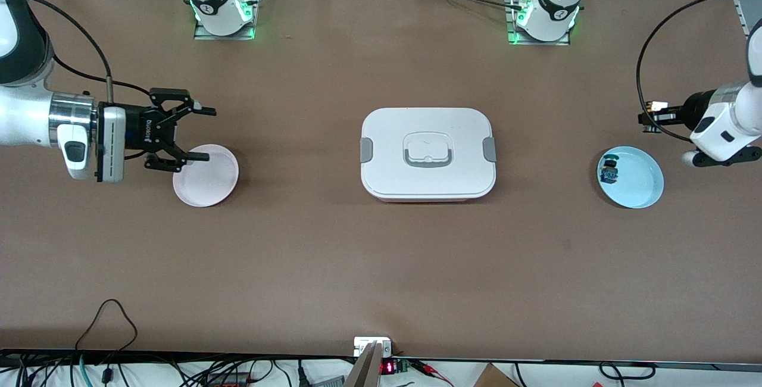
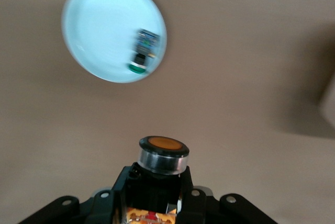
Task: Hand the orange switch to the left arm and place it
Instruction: 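Carry the switch to the blue plate while the right gripper withdraws, then lower the switch onto the blue plate with the left gripper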
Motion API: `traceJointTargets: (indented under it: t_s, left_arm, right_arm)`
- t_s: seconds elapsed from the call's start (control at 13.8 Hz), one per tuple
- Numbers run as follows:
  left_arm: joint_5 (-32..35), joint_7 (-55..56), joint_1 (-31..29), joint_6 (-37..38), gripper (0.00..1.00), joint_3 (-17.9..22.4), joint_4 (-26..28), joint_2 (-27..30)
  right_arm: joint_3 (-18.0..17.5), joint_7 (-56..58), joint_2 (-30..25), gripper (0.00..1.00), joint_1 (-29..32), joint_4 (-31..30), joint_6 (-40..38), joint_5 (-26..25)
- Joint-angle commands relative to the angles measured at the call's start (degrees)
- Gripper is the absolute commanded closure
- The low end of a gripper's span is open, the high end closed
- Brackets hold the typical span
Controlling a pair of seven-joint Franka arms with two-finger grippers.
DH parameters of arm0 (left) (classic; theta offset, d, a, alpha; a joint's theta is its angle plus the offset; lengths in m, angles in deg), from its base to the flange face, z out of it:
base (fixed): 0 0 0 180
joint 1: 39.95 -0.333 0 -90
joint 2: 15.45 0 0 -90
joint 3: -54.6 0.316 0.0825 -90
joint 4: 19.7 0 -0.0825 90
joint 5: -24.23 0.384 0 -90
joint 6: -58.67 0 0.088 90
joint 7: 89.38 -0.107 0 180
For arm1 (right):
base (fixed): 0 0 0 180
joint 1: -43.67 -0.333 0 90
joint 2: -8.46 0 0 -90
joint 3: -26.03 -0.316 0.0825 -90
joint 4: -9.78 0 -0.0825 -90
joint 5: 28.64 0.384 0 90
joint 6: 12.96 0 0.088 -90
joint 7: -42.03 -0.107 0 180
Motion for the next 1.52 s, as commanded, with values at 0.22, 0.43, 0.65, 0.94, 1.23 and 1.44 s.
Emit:
traceJointTargets:
  t_s: [0.22, 0.43, 0.65, 0.94, 1.23, 1.44]
  left_arm:
    - [13.23, 1.82, -4.57, -25.85, 1.00, -0.38, 15.99, -0.45]
    - [20.17, 1.90, -8.51, -37.02, 1.00, -0.37, 18.03, -5.61]
    - [24.31, 1.99, -11.86, -45.73, 1.00, -0.29, 17.86, -12.04]
    - [26.96, 2.17, -13.36, -51.03, 1.00, -0.20, 17.33, -16.88]
    - [31.09, 6.90, -12.92, -51.21, 0.99, -0.20, 16.54, -20.31]
    - [34.25, 7.44, -12.83, -51.21, 0.77, -0.29, 15.84, -21.72]
  right_arm:
    - [-0.75, -27.40, -1.18, 0.00, -0.46, 0.29, 1.81, -22.95]
    - [-3.12, -44.71, -1.71, 0.00, -1.61, 0.29, 2.80, -38.43]
    - [-3.39, -51.97, -2.85, 0.00, -1.52, 0.38, 1.22, -49.95]
    - [-3.83, -51.37, -2.94, 0.00, -0.38, 6.78, -1.78, -59.12]
    - [-14.68, -52.15, -3.12, 0.00, 11.80, 11.27, -0.45, -60.70]
    - [-20.26, -55.23, -4.96, 0.00, 18.34, 10.75, -0.54, -60.27]
